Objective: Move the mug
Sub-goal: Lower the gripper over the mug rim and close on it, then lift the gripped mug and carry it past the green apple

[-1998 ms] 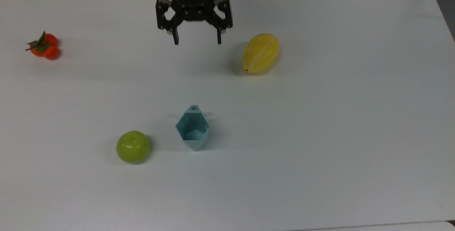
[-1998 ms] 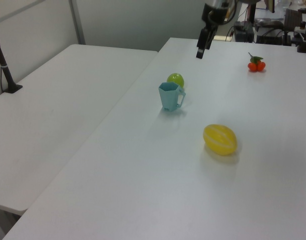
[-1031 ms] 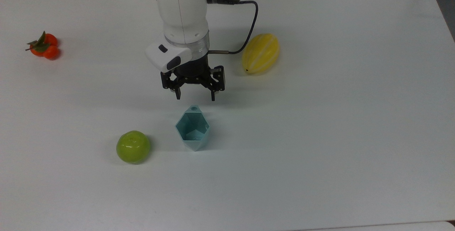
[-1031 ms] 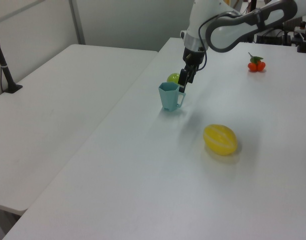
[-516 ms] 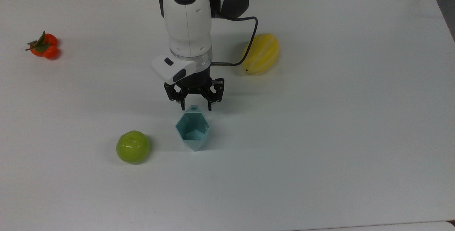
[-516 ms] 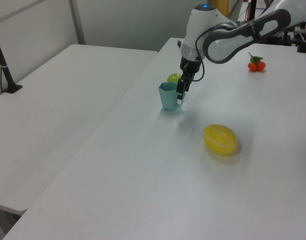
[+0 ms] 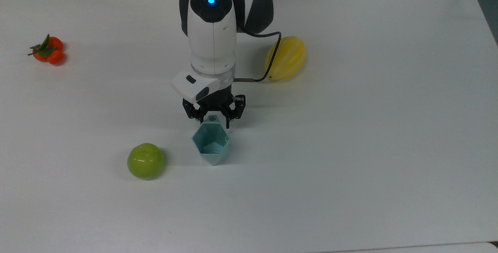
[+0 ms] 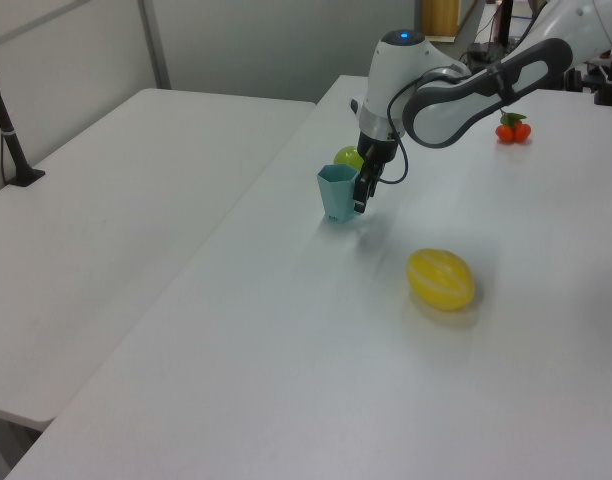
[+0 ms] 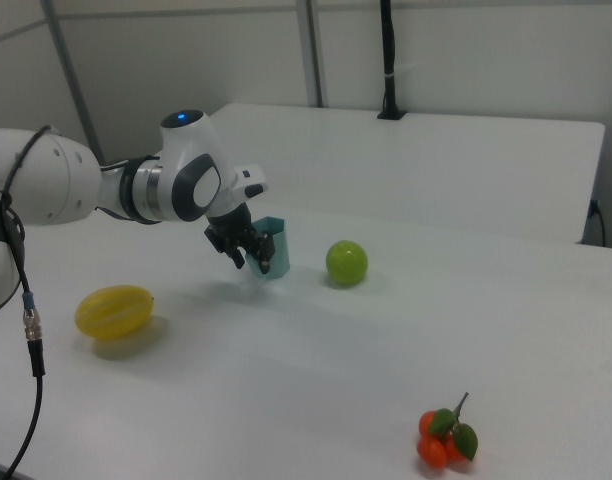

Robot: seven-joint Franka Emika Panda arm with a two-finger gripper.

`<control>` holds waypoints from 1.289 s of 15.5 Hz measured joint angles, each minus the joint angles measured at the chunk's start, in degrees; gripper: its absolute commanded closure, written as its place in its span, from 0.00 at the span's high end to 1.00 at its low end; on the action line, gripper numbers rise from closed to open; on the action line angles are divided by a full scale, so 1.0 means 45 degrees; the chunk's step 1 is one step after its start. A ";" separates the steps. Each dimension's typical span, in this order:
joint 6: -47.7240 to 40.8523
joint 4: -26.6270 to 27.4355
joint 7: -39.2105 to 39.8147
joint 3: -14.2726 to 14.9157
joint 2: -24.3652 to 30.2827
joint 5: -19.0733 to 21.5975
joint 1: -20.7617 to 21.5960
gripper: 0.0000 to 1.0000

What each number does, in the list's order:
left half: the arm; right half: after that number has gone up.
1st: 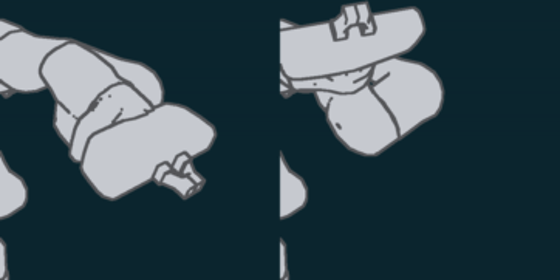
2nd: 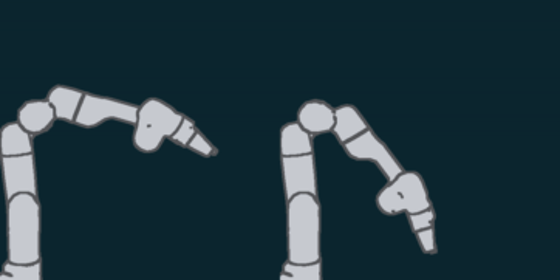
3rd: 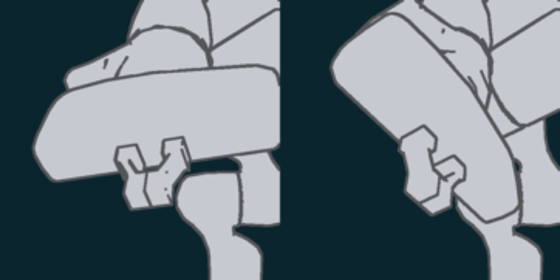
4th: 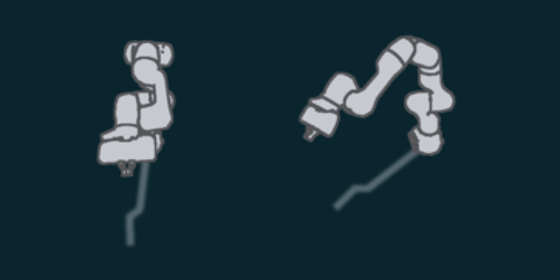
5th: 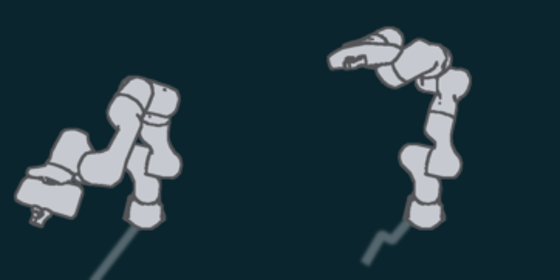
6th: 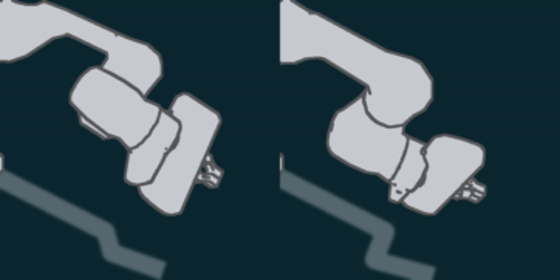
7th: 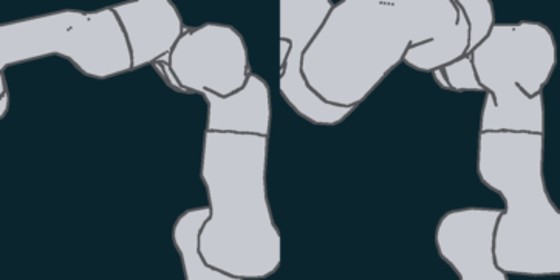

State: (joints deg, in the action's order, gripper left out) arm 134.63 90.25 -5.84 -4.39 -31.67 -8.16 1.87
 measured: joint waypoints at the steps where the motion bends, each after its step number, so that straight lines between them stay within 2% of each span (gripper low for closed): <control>1: 0.0089 0.0000 0.0000 0.0000 -0.0065 -0.0017 0.0000 0.59; 4: 0.0618 0.0000 -0.0002 0.0037 -0.0263 -0.0023 -0.0001 0.54; 6: 0.0748 -0.0002 -0.0004 0.0072 -0.0345 -0.0041 -0.0002 0.39; 7: 0.0752 -0.0004 -0.0004 0.0079 -0.0361 -0.0095 -0.0002 0.25; 8: 0.0753 -0.0005 -0.0012 0.0080 -0.0371 -0.0228 -0.0001 0.17; 11: 0.0753 -0.0005 -0.0020 0.0080 -0.0390 -0.0354 -0.0001 0.04; 20: 0.0782 -0.0031 -0.0025 0.0079 -0.0395 -0.0563 0.0003 0.03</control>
State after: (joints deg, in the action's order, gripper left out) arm 138.15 90.11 -5.95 -4.03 -33.45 -10.70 1.88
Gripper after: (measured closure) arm 0.775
